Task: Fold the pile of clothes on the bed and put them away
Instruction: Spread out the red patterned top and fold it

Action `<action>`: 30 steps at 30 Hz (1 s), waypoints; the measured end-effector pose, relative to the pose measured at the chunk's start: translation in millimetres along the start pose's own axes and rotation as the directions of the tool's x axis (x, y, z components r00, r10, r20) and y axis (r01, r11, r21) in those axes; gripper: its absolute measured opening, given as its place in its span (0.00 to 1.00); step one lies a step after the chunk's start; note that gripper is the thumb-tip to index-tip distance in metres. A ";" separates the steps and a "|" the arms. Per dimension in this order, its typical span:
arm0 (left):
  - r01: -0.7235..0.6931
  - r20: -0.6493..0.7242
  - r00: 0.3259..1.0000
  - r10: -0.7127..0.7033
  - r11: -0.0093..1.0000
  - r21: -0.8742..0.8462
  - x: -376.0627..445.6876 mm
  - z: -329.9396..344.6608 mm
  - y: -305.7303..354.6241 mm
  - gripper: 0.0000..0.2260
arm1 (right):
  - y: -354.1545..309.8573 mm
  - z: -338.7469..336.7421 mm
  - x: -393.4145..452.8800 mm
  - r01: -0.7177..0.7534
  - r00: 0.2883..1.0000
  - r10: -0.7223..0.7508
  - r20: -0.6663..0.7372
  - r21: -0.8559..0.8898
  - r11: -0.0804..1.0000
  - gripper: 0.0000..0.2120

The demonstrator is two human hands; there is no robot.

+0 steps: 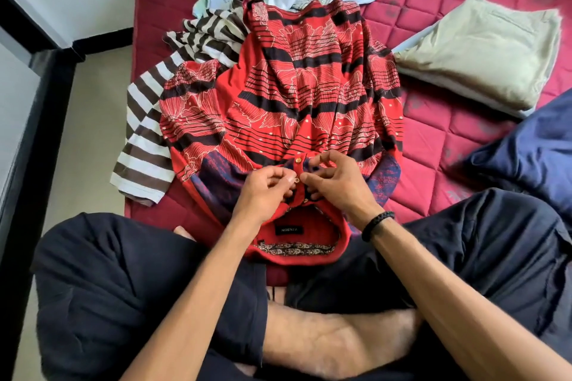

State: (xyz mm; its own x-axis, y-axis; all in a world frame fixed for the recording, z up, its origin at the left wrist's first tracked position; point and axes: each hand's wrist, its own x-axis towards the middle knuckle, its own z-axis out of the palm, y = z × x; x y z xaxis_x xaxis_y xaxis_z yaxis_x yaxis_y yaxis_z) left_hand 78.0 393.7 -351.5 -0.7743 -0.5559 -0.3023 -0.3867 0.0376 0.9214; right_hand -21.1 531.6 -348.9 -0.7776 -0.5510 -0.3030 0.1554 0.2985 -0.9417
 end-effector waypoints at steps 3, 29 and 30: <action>-0.250 0.150 0.966 0.209 0.898 0.361 -21.2 -13.2 -4.6 0.16 | 7.3 -4.0 -5.5 0.034 0.999 -0.022 0.046 -0.276 0.961 0.14; -0.136 0.144 0.984 0.109 0.971 0.195 -30.5 -22.5 -32.9 0.04 | 24.6 9.9 -57.3 0.700 0.629 -0.645 0.435 -0.678 0.226 0.11; -0.138 0.157 0.981 0.114 0.979 0.152 -29.7 -22.9 -34.2 0.04 | 23.7 9.6 -58.2 0.704 0.626 -0.649 0.433 -0.672 0.230 0.11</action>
State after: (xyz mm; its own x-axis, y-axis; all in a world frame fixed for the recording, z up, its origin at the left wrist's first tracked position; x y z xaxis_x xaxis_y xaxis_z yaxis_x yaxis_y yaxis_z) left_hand 125.7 389.9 -368.5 -0.8821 -0.4110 -0.2301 -0.3479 0.2392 0.9065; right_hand 33.7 563.2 -354.9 -0.3232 -0.8760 0.3579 -0.9210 0.2042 -0.3318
